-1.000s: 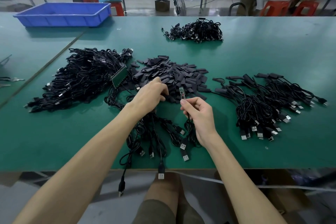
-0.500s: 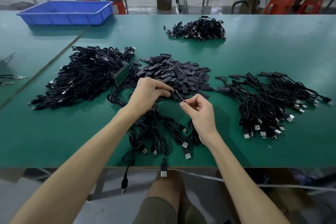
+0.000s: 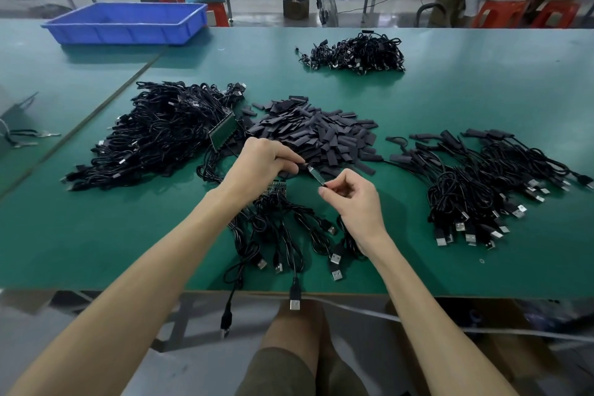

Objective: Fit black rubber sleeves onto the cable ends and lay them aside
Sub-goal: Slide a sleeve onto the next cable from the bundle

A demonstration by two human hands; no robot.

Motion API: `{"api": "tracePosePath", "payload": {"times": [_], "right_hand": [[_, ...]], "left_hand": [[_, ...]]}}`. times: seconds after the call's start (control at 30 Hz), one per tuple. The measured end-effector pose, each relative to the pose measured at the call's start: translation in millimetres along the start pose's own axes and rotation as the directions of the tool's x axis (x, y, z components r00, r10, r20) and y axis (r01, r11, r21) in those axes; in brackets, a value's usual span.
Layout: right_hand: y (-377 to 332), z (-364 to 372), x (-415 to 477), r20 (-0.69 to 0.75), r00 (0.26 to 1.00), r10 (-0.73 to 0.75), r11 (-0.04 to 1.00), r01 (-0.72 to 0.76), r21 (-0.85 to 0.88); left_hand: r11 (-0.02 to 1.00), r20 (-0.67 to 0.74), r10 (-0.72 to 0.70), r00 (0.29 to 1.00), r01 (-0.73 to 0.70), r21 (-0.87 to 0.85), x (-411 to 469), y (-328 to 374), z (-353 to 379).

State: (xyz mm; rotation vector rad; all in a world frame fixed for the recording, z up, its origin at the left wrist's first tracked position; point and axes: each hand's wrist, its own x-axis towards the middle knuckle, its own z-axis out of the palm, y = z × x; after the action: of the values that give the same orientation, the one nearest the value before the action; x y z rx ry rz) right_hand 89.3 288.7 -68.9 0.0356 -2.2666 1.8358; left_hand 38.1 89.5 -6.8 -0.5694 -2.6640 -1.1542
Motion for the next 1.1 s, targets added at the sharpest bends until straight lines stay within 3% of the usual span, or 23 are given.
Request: {"api": "tracePosePath", "payload": {"times": [0.2,0.37,0.5,0.8,1.1], "right_hand": [[-1.5,0.3,-1.4,-0.003,1.000,-0.005,1.000,0.005,-0.006],[-0.7,-0.7,-1.4,-0.017,1.000,0.006,1.000,-0.006,0.026],[0.2,-0.4,-0.4,-0.026,1.000,0.010,0.999,-0.009,0.034],[1.7,0.1,0.3,0.002,1.000,0.004,1.000,-0.004,-0.007],[3.0,-0.8,0.6,-0.029,0.999,0.018,1.000,-0.018,0.006]], "left_hand": [[0.982,0.085,0.110,0.990,-0.122,0.142,2.1,2.5,-2.6],[0.968,0.078,0.112,0.991,-0.127,0.217,2.9,3.2,-5.0],[0.970,0.052,0.101,0.994,-0.110,0.217,1.3,3.5,-4.4],[0.942,0.125,0.189,0.974,-0.216,0.258,-2.6,9.0,1.5],[0.965,0.037,0.169,0.985,-0.173,0.198,-3.7,6.0,-1.3]]}}
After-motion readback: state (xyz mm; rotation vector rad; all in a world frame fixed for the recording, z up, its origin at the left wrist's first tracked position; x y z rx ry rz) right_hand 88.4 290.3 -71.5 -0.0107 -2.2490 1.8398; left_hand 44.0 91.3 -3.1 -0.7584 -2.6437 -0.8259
